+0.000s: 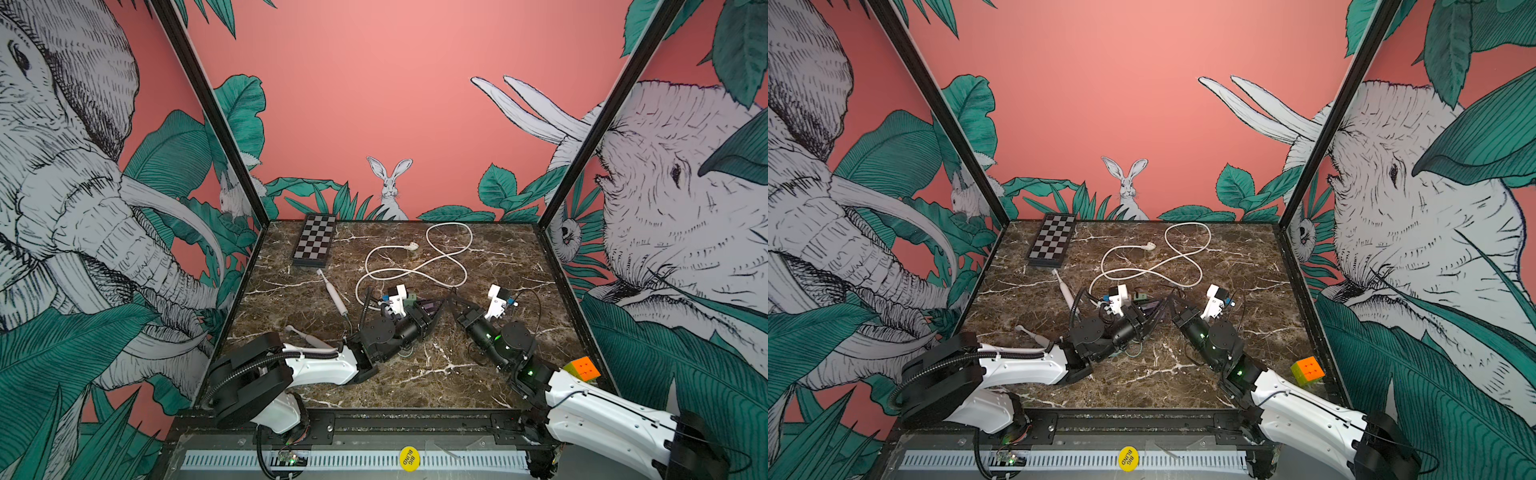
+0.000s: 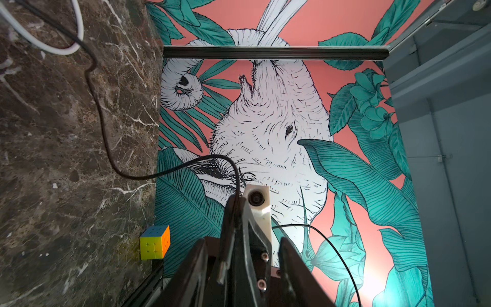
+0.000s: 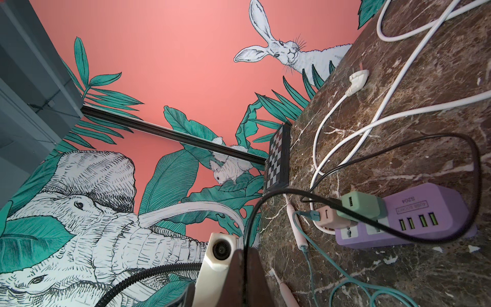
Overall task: Charge the electric toothbrush
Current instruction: Pick up the charging cable from the center of the board.
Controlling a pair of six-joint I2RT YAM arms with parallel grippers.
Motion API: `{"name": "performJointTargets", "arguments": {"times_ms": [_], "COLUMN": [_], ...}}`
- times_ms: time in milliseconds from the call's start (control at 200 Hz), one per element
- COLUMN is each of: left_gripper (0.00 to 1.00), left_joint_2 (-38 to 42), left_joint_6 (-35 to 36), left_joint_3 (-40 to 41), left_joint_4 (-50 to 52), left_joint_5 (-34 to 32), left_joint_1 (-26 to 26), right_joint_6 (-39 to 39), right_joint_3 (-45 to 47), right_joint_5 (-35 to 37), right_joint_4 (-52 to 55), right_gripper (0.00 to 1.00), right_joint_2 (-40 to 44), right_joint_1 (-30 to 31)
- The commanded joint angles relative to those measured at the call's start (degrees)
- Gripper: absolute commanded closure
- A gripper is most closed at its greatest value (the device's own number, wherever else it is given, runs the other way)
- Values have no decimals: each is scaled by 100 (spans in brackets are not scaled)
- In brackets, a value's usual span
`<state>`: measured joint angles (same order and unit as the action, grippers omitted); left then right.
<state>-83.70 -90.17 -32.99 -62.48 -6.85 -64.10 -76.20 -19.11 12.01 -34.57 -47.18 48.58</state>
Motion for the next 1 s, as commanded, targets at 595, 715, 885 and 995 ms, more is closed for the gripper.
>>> {"name": "performJointTargets", "arguments": {"times_ms": [595,715,885,995], "left_gripper": [83,84,83,79], "left_joint_2": [-93,-103,-103,-135], "left_joint_6": [386,446,522,547], "left_joint_3": [-181,-210,-269,-309], "left_joint_4": [-309,-310,-248,-240], "left_joint_5": [-88,-81,-62,-35], "left_joint_1": [-39,-58,-98,-104], "right_joint_6": [-228,-414,-430,-439], "right_joint_3": [99,142,142,143], "right_joint_5": [118,132,138,137], "right_joint_4": [-208,-296,-296,-321], "right_gripper": [100,100,100,100], "right_joint_2": [289,262,253,253], "right_joint_1": [-24,-24,-24,-24]}}
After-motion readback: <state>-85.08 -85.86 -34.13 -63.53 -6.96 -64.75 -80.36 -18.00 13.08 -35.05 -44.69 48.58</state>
